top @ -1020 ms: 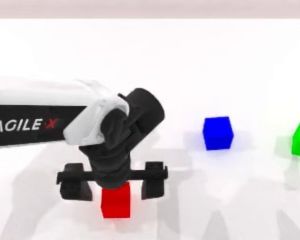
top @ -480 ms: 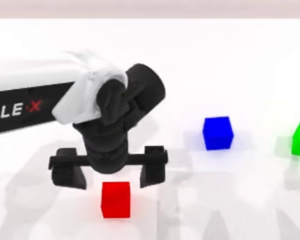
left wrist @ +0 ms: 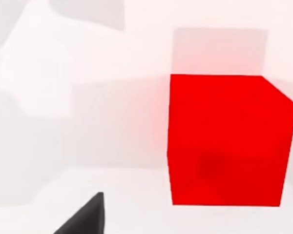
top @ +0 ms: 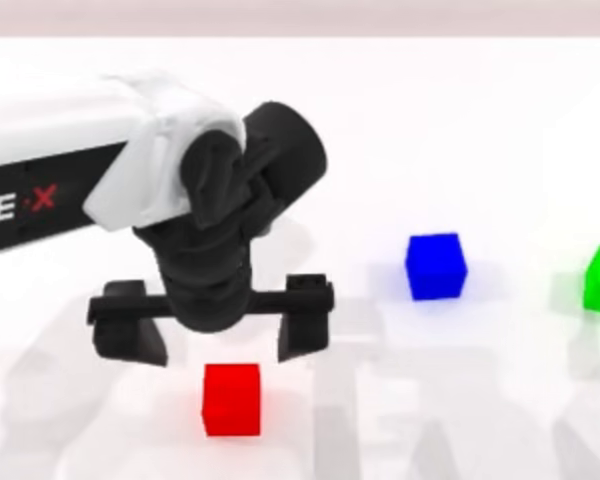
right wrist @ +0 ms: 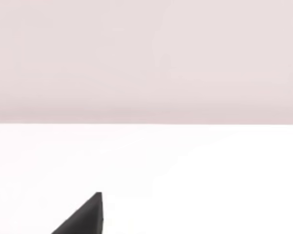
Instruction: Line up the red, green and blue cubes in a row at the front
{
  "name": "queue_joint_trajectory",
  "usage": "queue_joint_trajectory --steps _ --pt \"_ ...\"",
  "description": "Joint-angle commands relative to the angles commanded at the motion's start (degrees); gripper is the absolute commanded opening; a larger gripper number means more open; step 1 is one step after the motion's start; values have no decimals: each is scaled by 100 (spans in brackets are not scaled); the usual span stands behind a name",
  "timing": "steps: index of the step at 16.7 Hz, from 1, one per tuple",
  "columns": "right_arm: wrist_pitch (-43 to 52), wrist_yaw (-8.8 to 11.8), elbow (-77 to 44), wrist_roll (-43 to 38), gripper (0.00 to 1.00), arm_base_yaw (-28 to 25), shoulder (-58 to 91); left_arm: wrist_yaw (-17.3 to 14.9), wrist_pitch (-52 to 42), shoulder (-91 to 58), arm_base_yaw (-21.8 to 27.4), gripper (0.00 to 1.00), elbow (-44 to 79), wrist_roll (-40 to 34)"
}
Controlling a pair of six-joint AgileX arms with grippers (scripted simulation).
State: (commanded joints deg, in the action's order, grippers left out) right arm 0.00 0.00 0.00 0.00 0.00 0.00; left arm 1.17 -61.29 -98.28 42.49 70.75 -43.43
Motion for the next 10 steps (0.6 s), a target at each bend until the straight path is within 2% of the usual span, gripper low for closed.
queue_joint_trajectory --steps 4,10 --pt "417 17 -581 464 100 -43 593 31 354 579 -321 100 -508 50" --pt "1986 7 -2655 2161 100 -133 3221 80 1766 3185 -1566 100 -2448 510"
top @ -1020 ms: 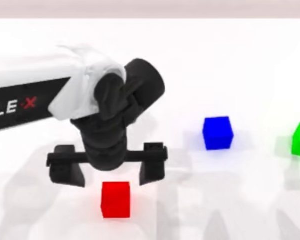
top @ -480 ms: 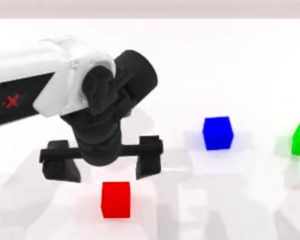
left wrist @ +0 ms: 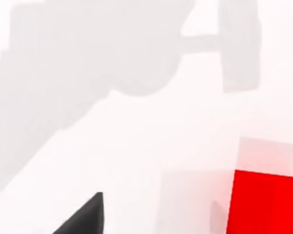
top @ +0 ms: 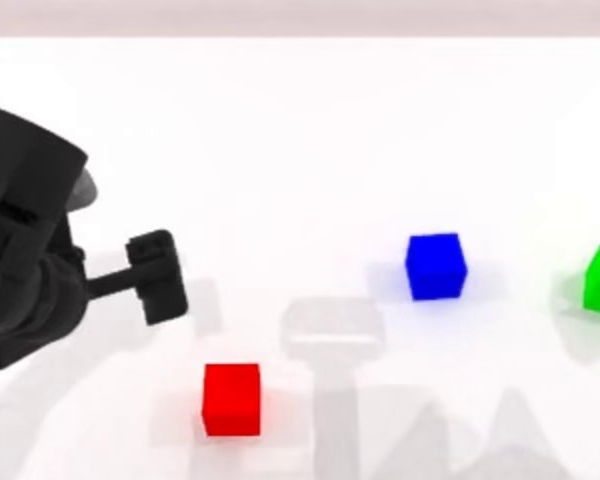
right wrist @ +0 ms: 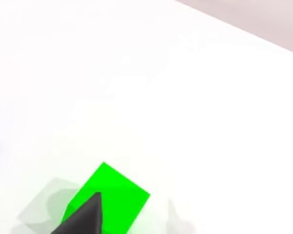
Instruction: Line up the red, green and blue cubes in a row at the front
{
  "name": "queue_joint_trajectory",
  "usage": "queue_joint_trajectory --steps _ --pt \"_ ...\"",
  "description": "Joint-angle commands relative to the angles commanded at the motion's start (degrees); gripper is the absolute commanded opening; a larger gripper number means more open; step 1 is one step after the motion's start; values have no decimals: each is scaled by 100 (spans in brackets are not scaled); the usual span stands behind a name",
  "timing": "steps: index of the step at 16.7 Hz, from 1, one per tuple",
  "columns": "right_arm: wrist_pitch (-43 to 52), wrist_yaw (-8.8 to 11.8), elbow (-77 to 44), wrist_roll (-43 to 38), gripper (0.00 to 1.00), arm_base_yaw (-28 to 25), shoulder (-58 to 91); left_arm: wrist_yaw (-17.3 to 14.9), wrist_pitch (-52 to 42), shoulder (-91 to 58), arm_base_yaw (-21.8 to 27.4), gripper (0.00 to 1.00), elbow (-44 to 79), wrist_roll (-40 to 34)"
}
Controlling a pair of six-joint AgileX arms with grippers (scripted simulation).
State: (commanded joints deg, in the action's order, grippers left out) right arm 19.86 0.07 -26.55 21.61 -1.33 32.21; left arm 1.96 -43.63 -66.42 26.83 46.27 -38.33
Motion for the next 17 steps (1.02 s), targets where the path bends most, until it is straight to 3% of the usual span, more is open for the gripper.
queue_joint_trajectory --steps 9,17 --pt "2932 -51 -3518 3049 100 -177 5292 -36 2739 4620 -1994 100 -3425 2123" --pt "4272 -17 -5482 4581 100 -271 7602 -189 4301 6579 -2775 100 -4592 3761"
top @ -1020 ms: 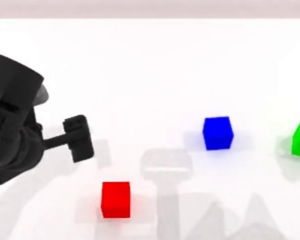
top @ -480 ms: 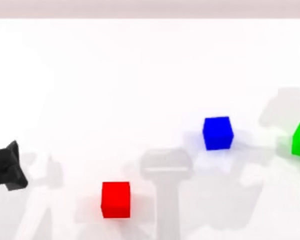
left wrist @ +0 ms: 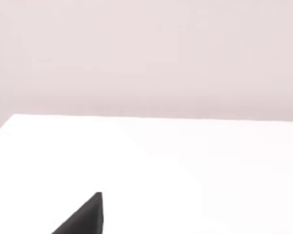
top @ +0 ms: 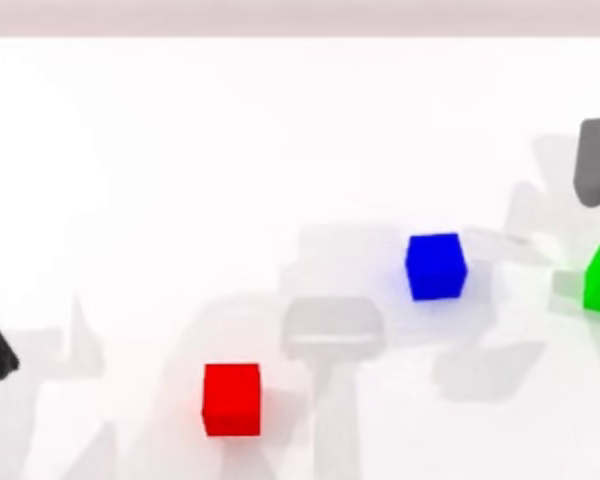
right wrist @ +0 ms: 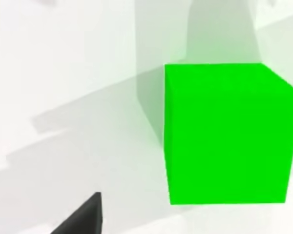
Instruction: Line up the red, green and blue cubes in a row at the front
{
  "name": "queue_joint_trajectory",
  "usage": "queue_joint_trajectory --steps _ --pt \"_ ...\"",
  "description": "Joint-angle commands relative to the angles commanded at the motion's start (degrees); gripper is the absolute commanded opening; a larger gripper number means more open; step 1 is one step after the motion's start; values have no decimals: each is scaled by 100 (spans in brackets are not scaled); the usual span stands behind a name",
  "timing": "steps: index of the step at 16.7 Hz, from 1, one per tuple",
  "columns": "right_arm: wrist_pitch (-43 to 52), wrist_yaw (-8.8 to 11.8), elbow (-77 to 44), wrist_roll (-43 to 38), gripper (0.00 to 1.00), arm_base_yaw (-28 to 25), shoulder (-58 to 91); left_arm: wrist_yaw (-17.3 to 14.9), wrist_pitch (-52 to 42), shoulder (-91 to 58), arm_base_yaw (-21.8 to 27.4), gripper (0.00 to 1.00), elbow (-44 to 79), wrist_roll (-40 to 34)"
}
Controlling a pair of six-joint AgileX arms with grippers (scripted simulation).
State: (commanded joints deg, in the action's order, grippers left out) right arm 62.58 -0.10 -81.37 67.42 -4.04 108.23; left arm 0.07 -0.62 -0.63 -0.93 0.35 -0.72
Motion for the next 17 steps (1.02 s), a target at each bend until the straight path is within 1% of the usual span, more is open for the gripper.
queue_joint_trajectory --steps 8,10,14,17 --pt "-66 4 12 58 100 13 116 -7 62 63 -22 100 -35 72" --pt "-390 4 220 56 100 0 242 -7 62 63 -22 100 -35 72" --pt "-1359 2 765 37 100 -10 594 -7 62 63 -22 100 -35 72" --pt "-1637 1 957 38 100 -15 735 -7 62 63 -22 100 -35 72"
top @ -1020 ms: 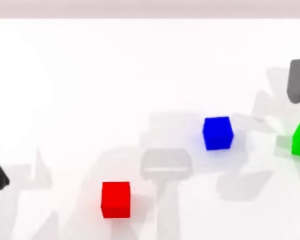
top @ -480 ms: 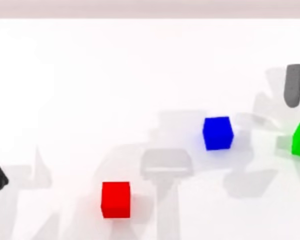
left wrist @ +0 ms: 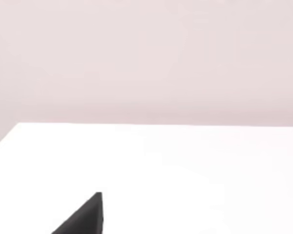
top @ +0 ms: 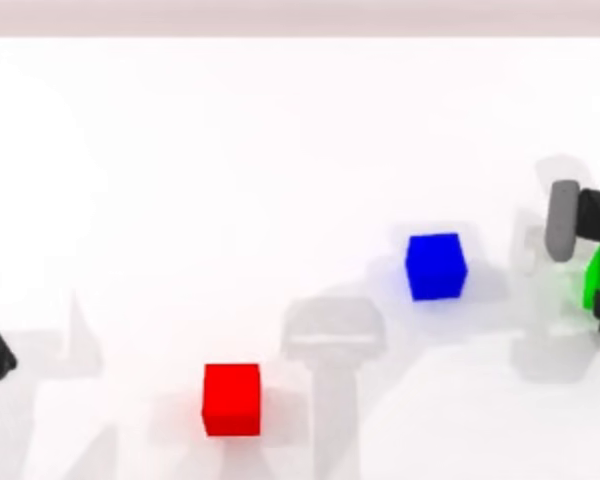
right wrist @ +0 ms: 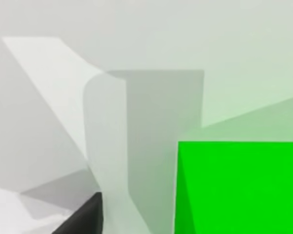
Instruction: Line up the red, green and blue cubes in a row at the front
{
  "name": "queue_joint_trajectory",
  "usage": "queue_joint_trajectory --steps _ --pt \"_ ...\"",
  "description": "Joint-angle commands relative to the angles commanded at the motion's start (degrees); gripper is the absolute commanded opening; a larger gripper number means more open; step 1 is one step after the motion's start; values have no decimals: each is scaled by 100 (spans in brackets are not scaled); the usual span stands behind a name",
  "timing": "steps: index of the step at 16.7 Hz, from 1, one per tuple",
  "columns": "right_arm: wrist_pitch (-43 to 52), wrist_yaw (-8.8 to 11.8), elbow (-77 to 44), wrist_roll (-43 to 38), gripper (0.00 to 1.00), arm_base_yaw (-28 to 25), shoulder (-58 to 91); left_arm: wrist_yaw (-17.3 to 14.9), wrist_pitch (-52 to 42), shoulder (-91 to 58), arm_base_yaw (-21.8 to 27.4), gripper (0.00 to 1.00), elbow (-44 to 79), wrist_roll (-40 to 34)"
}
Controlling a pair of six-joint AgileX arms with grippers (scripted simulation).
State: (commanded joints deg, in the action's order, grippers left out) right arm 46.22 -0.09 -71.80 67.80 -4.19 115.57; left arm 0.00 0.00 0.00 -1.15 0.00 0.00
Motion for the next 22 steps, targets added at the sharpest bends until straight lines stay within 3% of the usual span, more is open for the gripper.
queue_joint_trajectory --steps 3,16,22 --pt "0 0 0 0 100 0 0 0 0 0 0 100 0 0" --pt "0 0 0 0 2 0 0 0 0 0 0 100 0 0" --pt "0 0 0 0 0 0 0 0 0 0 0 100 0 0"
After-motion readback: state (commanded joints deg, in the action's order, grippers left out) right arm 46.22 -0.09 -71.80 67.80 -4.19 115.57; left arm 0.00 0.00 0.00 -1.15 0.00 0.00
